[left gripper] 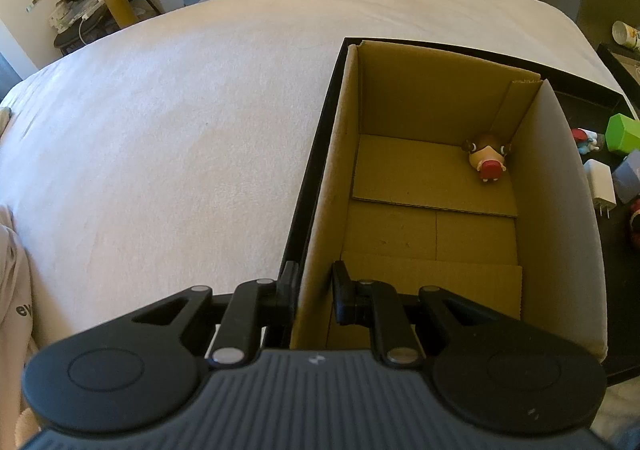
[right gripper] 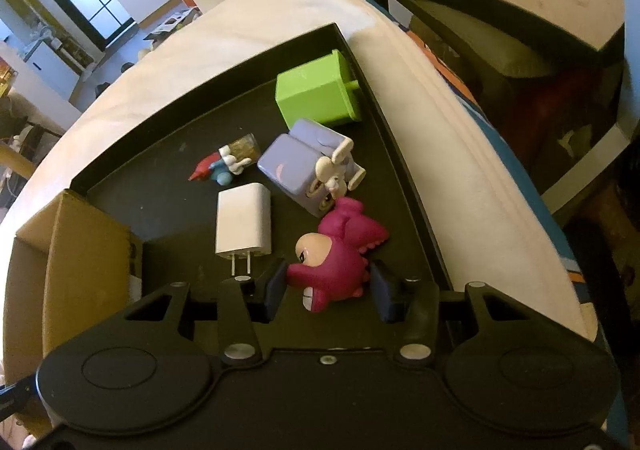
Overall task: Organize rigid objects
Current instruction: 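Close the right gripper on the magenta plush figure, then lift the magenta figure with the right gripper and carry it over the box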
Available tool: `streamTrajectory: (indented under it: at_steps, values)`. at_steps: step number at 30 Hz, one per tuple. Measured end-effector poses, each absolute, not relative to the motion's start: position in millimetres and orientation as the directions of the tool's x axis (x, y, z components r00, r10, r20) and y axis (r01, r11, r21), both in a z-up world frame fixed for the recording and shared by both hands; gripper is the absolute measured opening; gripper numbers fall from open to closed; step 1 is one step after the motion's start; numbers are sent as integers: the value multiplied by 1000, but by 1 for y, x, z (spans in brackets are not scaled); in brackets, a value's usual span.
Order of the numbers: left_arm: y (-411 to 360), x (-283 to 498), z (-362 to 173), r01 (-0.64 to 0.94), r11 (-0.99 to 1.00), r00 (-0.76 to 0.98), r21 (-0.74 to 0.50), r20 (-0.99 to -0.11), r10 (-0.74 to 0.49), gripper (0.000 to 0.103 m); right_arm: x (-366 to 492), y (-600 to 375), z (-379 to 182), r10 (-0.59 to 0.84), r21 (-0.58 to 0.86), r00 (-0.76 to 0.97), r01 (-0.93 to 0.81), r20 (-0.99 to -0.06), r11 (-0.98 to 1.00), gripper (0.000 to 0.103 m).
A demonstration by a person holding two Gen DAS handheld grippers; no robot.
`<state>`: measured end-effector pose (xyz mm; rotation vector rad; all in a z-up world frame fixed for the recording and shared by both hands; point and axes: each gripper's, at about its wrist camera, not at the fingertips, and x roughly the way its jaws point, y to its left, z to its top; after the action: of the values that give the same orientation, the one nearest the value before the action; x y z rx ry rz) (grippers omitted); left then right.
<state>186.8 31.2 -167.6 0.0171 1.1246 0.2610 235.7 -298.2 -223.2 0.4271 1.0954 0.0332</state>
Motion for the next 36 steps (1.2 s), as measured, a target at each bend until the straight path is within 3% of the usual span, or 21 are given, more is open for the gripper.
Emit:
streamTrajectory:
  at_steps: [36]
  values:
    - [40, 182, -165, -185, 979, 423, 90, -892, 161, 13, 221, -234, -140, 323, 368, 533, -25, -782, 930, 44]
